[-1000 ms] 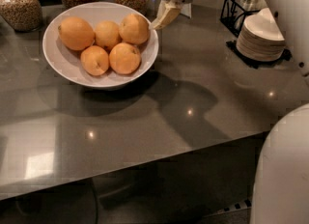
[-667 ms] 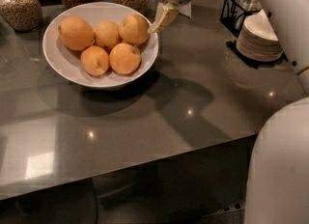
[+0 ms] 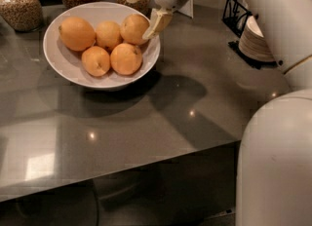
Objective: Pick orange from white bowl
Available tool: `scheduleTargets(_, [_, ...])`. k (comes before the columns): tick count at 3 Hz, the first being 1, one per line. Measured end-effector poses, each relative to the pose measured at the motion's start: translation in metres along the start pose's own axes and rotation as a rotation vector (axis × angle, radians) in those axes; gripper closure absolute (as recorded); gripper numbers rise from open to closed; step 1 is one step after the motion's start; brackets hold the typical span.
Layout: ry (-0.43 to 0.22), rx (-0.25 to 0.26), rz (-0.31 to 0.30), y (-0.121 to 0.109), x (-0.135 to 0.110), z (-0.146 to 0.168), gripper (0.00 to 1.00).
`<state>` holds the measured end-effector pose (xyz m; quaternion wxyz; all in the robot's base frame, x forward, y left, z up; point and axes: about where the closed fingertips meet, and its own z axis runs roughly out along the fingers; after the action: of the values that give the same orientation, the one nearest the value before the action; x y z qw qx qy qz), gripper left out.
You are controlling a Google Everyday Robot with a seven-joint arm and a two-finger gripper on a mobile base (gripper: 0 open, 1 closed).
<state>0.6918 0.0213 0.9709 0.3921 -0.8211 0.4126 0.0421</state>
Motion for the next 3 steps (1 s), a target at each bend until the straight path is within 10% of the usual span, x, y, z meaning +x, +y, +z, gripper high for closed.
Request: scheduleTargets(3, [-0.009, -0.07, -0.059, 0.007, 0.011, 0.034, 0.31])
